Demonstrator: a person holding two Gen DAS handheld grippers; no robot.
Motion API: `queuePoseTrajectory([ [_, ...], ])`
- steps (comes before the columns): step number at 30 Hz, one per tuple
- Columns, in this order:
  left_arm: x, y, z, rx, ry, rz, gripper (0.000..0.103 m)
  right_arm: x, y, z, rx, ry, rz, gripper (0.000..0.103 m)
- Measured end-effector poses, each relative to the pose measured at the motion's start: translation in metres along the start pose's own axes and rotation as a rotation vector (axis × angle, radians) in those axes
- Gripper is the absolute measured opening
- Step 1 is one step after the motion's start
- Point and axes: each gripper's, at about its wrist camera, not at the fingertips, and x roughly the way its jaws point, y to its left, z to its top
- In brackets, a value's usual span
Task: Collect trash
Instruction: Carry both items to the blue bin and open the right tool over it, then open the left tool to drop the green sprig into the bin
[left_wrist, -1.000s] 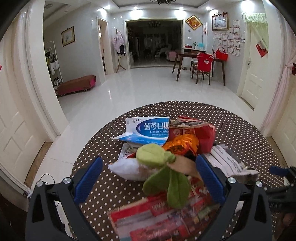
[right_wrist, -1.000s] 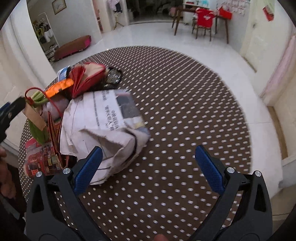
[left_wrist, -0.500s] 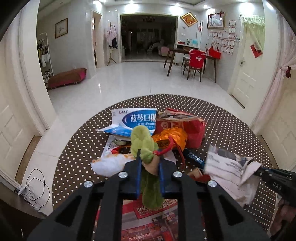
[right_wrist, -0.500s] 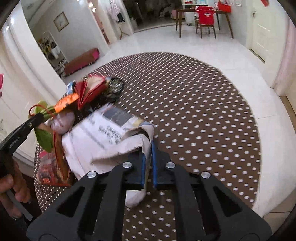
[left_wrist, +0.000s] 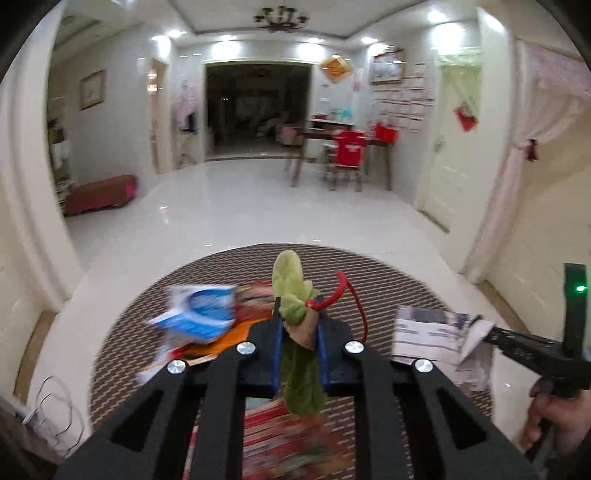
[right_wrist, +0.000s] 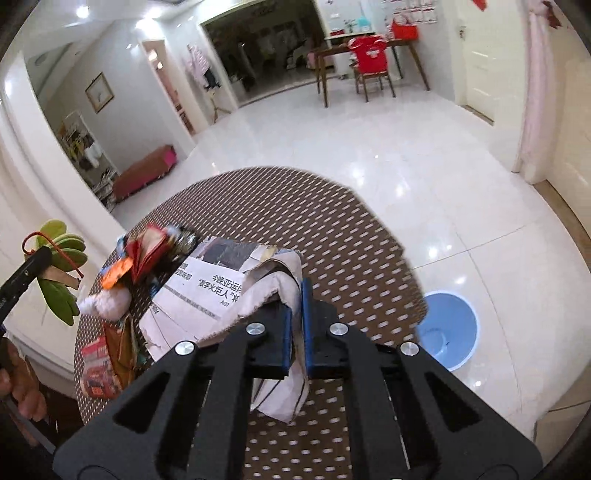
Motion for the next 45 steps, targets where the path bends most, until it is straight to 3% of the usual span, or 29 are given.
queuePoseTrajectory([
  [5, 0.034, -0.063, 0.017, 0.056, 0.044, -0.157, 0.014, -0.014, -0.050, 0.014, 0.084, -0.039, -0.073, 0.005],
  [12, 0.097, -0.168, 0.026, 0.164, 0.126, -0.328, 0.014, -0.013, -0.157, 0.026, 0.240, -0.025, -0.262, 0.005],
  [18, 0.158, -0.249, 0.023, 0.247, 0.216, -0.427, 0.014, 0.038, -0.227, 0.025, 0.309, 0.099, -0.381, 0.006],
  [24, 0.219, -0.307, 0.015, 0.315, 0.306, -0.455, 0.014, 0.110, -0.281, 0.020, 0.363, 0.238, -0.417, 0.010],
  [25, 0.228, -0.316, 0.014, 0.323, 0.319, -0.454, 0.014, 0.126, -0.291, 0.018, 0.378, 0.265, -0.418, 0.017],
  [28, 0.253, -0.337, 0.007, 0.342, 0.363, -0.449, 0.014, 0.157, -0.313, 0.001, 0.447, 0.304, -0.367, 0.065],
  [30, 0.268, -0.349, 0.002, 0.357, 0.396, -0.442, 0.014, 0.165, -0.326, -0.014, 0.494, 0.310, -0.336, 0.065],
  [34, 0.294, -0.362, -0.006, 0.372, 0.458, -0.427, 0.014, 0.151, -0.340, -0.022, 0.578, 0.262, -0.312, 0.068],
  [41, 0.341, -0.398, -0.026, 0.409, 0.595, -0.435, 0.016, 0.071, -0.348, 0.003, 0.631, 0.059, -0.325, 0.075],
  [44, 0.360, -0.412, -0.031, 0.411, 0.632, -0.440, 0.027, 0.054, -0.338, 0.016, 0.616, 0.002, -0.320, 0.077],
  [45, 0.367, -0.416, -0.031, 0.405, 0.644, -0.435, 0.050, 0.045, -0.334, 0.022, 0.607, -0.022, -0.315, 0.078],
])
